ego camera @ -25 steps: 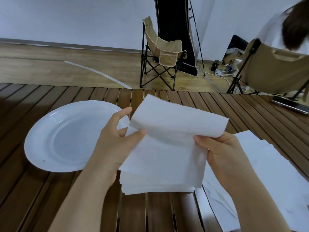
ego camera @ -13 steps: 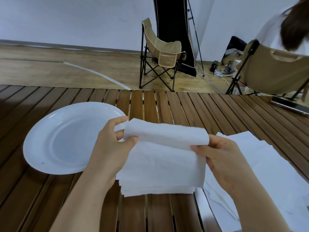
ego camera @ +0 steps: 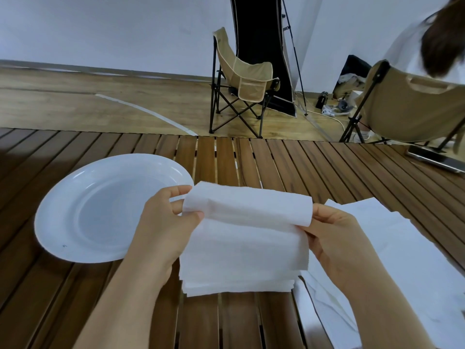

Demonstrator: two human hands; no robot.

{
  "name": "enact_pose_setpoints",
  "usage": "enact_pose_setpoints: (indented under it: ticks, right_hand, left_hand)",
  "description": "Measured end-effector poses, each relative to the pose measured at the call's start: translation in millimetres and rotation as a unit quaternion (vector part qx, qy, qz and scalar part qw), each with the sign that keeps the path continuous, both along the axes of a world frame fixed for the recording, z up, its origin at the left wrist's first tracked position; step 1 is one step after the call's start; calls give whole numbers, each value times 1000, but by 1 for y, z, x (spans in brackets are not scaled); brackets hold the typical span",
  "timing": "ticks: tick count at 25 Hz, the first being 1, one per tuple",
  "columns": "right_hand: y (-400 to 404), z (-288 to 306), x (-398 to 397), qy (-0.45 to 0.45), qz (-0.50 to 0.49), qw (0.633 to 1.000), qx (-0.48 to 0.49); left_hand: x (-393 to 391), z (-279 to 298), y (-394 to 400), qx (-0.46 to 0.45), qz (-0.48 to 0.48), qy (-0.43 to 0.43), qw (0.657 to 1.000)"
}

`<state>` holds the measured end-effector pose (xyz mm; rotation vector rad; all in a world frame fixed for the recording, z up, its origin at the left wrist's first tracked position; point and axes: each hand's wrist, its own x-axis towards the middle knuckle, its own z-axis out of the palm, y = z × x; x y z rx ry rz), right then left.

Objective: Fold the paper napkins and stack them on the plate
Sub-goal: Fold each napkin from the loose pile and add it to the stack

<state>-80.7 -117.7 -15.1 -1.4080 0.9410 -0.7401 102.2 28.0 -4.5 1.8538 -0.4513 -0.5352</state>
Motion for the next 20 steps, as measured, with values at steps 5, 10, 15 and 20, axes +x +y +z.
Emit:
enact_pose_setpoints:
  ticks: [5,10,15,20]
  right_hand:
    - [-1,0,1,10,6,999,48]
    - [-4,1,1,25,-40,996,77]
    - [-7,-8,1,89,-60,991,82]
    - [5,-2,3,147,11,989,-18]
  left_hand:
    - [0,-1,3,-36,-9,25,999]
    - [0,-1,6,-21,-32,47,998]
    - [4,-7,3,49,-38,72,995]
    - [3,-11,4,98,-55,51,992]
